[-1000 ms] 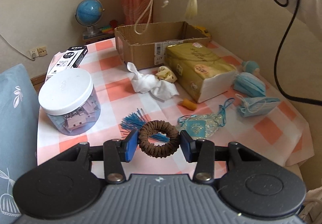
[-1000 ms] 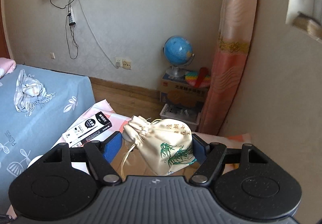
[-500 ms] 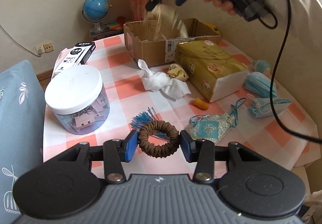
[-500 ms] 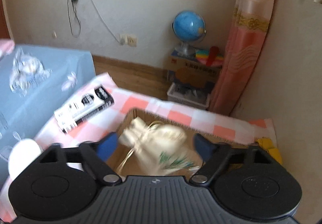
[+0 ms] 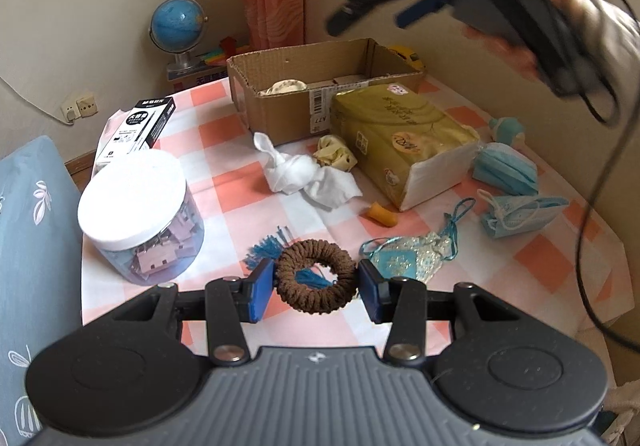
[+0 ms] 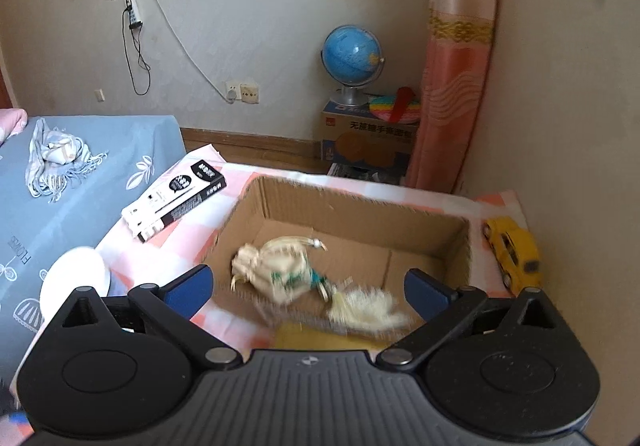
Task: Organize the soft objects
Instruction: 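Carry the braided ring with the left gripper into the box and open it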
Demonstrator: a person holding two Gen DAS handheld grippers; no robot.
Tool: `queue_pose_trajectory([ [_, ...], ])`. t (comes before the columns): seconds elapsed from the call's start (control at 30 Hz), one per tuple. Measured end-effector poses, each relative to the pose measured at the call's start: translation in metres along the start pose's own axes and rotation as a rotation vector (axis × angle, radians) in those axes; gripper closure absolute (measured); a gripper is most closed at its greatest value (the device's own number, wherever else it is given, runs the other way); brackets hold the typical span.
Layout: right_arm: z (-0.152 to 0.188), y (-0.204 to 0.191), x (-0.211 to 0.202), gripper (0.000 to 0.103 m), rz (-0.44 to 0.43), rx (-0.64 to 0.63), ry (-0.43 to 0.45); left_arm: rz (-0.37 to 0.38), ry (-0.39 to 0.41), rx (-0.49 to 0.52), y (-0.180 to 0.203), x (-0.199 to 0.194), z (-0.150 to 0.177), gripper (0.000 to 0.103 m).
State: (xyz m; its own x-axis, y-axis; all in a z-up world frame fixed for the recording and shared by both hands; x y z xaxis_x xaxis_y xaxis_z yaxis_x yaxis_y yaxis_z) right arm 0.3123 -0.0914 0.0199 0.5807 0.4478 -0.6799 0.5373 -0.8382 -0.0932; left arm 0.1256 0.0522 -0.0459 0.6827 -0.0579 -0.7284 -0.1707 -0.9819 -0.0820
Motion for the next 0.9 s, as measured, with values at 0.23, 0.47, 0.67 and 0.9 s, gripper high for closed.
queue_pose_trajectory([
  [0.23,0.062,-0.009,-0.045,0.000,0.057,-0.008,0.069,0.007,0.006,-0.002,0.004,0.000,-0.011,0.058],
  [0.47,0.117,-0.013,-0.064,0.000,0.111,0.021,0.070,0.006,0.016,0.020,0.012,0.005,-0.035,0.058],
  [0.67,0.142,-0.013,-0.075,0.000,0.152,0.032,0.076,0.000,0.040,0.045,0.017,0.018,-0.072,0.058],
  [0.9,0.155,-0.008,-0.083,0.000,0.173,0.049,0.106,-0.027,0.072,0.042,0.011,0.052,-0.135,0.058],
])
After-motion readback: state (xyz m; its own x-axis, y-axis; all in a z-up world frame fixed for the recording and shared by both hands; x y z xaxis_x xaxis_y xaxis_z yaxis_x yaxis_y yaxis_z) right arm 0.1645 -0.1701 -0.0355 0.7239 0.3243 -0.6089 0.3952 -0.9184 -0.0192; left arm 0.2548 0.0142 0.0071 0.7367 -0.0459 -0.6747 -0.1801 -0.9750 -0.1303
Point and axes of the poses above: each gripper's, at about its wrist camera, not at the fingertips, and x roughly the way its jaws point, y to its right, z to its underside, the point moved 4 cm from there along x, roughly the way its jaws point, and after that the axes turned 7 degrees about -z, right-handed, at the moved point
